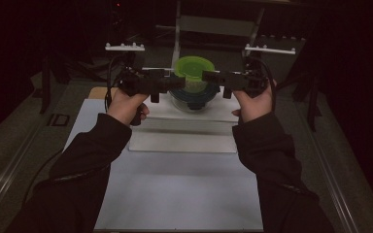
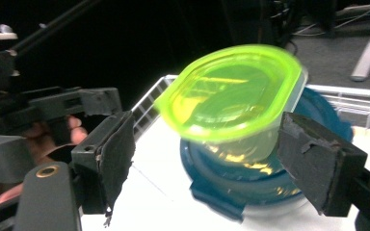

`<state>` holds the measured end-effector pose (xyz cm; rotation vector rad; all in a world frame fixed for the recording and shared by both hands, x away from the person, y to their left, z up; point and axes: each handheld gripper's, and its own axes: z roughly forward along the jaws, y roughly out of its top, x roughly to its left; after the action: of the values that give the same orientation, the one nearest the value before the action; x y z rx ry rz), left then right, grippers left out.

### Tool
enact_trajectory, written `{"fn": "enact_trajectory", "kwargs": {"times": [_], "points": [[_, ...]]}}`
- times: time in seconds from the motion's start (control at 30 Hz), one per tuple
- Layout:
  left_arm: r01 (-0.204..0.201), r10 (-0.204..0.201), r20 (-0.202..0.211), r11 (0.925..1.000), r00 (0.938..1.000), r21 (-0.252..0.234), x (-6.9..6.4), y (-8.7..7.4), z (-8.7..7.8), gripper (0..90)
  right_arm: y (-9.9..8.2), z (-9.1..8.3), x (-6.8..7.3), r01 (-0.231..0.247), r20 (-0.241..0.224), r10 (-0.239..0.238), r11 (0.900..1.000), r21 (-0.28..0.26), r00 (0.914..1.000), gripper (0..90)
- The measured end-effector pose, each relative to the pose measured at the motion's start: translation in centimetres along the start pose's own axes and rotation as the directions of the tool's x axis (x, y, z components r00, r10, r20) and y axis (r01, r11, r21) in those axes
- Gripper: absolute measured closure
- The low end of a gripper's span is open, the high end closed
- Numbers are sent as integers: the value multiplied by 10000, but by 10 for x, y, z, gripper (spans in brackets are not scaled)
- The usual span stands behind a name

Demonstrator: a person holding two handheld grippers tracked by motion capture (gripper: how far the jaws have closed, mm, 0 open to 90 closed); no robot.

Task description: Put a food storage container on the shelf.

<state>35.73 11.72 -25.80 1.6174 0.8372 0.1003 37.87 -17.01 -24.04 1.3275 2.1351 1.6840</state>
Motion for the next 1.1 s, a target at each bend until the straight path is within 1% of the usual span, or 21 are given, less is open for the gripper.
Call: {"fn": "enact_trajectory", "kwargs": {"times": [0.07,0.13,0.17,0.23,0.33,0.37,0.47,0.6,0.67,0.8,0.87,0.9,0.97,1.0,1.03,1.07,1.1], "points": [[7,-7,96,10000,10000,14,-2,-6,-2,5,-7,-4,0,-49,-193,48,10000,-52,9998,208],[-70,70,129,10000,9999,3,-4,-14,-5,5,-15,-8,-1,-77,-395,74,9999,-76,9992,208],[-152,151,170,9999,9997,78,-5,-18,-5,5,-19,-9,-1,-81,-467,77,9999,-85,9989,208],[-286,283,193,9995,9994,155,-7,-26,-7,5,-29,-12,-1,92,-474,-96,9999,-88,9988,208],[-376,364,445,9989,9983,280,-12,-42,-8,5,-45,-16,-2,174,-611,-174,9998,-13,9980,208],[-403,387,464,9986,9982,340,-12,-45,-8,5,-52,-17,-2,235,-673,-230,9997,69,9975,207],[-500,470,617,9976,9970,482,-15,-61,-9,5,-68,-18,-4,378,-696,-365,9991,169,9969,207],[-669,632,711,9965,9955,501,-18,-81,-8,5,-92,-16,-5,534,-786,-509,9981,303,9956,205],[-854,811,716,9946,9941,596,-20,-90,-7,5,-103,-15,-6,576,-881,-543,9977,360,9946,203],[-1260,1197,825,9891,9894,756,-26,-109,-5,5,-122,-13,-9,710,-896,-668,9965,448,9937,199],[-1354,1270,933,9866,9875,907,-28,-118,-4,5,-130,-13,-10,836,-877,-790,9952,503,9930,197],[-1429,1339,950,9852,9864,947,-28,-122,-4,5,-135,-13,-11,805,-931,-757,9955,496,9928,196],[-1386,1273,1067,9847,9861,1054,-29,-131,-3,5,-144,-13,-13,870,-898,-816,9946,573,9926,194],[-1386,1273,1067,9847,9861,1054,-29,-131,-3,5,-144,-13,-13,870,-898,-816,9946,573,9926,194],[-1449,1326,1128,9835,9847,1082,-29,-141,-3,5,-147,-13,-14,869,-919,-814,9946,573,9924,194],[-1438,1308,1130,9828,9849,1156,-29,-145,-3,5,-155,-12,-17,799,-1020,-738,9952,569,9920,194],[-1392,1253,1173,9831,9852,1191,-29,-149,-3,5,-160,-12,-18,789,-1062,-722,9951,598,9917,194]]}}
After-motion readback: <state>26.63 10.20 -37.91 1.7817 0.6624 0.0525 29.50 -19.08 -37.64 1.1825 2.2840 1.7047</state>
